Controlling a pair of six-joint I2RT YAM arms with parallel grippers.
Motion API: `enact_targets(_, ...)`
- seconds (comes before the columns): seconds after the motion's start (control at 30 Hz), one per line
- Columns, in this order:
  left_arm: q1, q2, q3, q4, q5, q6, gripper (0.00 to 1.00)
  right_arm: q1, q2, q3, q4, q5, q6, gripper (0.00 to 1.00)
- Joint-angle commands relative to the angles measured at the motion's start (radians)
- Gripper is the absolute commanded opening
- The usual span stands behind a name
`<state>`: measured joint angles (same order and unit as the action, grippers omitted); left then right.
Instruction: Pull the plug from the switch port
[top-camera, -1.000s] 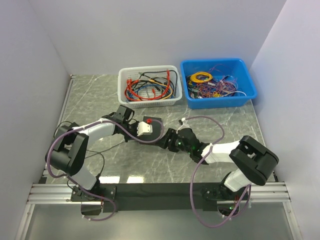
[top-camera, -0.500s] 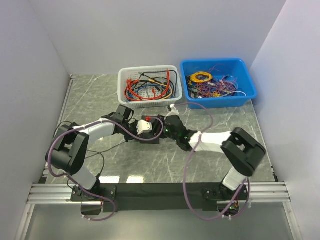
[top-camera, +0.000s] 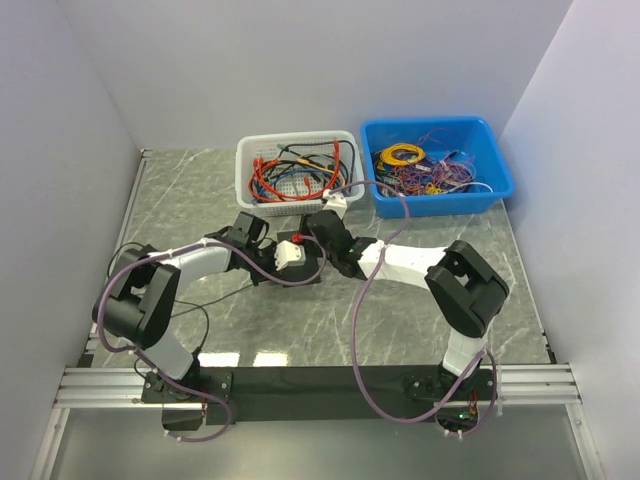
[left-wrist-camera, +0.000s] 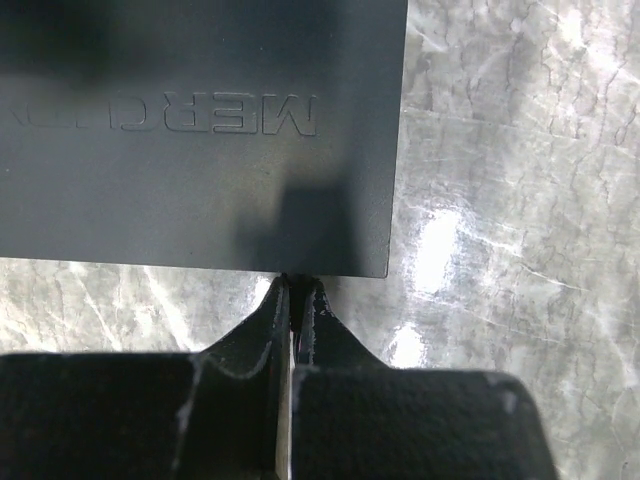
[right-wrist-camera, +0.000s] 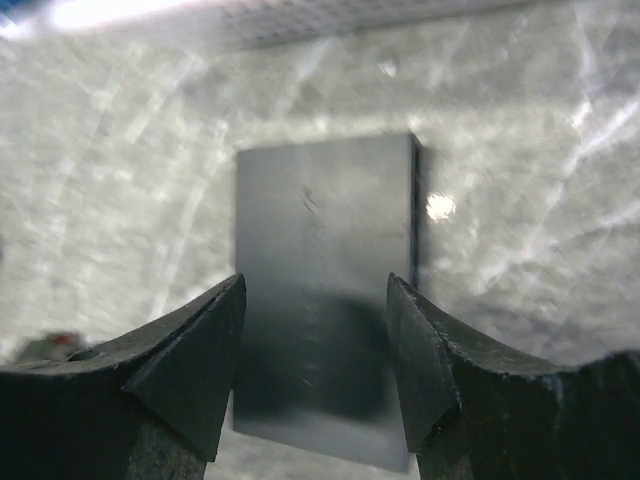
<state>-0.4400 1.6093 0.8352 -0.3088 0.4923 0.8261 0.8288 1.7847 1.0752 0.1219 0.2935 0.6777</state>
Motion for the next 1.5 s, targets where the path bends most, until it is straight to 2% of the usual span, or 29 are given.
enact_targets(0.0, -0.009, 0.015, 0.018, 0.034, 0.04, -0.002, 0.01, 0.01, 0.008, -0.06, 0.016, -0.007, -0.03, 0.65)
enact_targets(0.17, -0.009, 0.04, 0.022, 0.025, 0.022, -0.004, 0.01, 0.01, 0.022, -0.153, 0.071, -0.094, -0.001, 0.64)
enact_targets(0.33, -0.009, 0.055, 0.033, 0.016, 0.017, -0.008, 0.0, 0.009, 0.097, -0.147, 0.071, -0.137, -0.007, 0.62)
enact_targets(0.4, -0.009, 0.057, 0.039, 0.011, 0.009, -0.013, 0.0, 0.009, 0.119, -0.141, 0.058, -0.142, 0.0, 0.56)
enact_targets(0.43, -0.009, 0.061, 0.039, 0.008, 0.005, -0.018, 0.0, 0.009, 0.131, -0.143, 0.03, -0.128, 0.008, 0.44)
enact_targets(0.47, -0.008, 0.06, 0.041, 0.007, -0.001, -0.021, 0.01, 0.007, 0.133, -0.158, 0.018, -0.105, 0.025, 0.39)
enact_targets(0.53, -0.005, 0.061, 0.035, 0.004, -0.024, -0.016, 0.0, 0.006, 0.131, -0.196, 0.002, -0.091, 0.034, 0.32)
enact_targets(0.67, 0.01, 0.077, 0.021, -0.013, -0.077, 0.01, 0.0, 0.001, 0.156, -0.215, -0.056, -0.08, 0.016, 0.25)
enact_targets(0.87, 0.053, 0.104, 0.044, -0.127, -0.118, 0.06, 0.0, 0.001, 0.182, -0.267, -0.045, -0.083, 0.031, 0.23)
enact_targets(1.07, 0.132, 0.095, 0.044, -0.151, -0.185, 0.116, 0.01, -0.005, 0.18, -0.305, -0.034, -0.076, 0.025, 0.23)
enact_targets(1.27, 0.168, 0.07, 0.015, -0.15, -0.19, 0.16, 0.04, -0.011, 0.177, -0.314, -0.024, -0.07, 0.023, 0.23)
enact_targets(1.47, 0.244, 0.115, 0.036, -0.15, -0.169, 0.18, 0.01, -0.026, 0.136, -0.362, 0.033, -0.103, 0.007, 0.24)
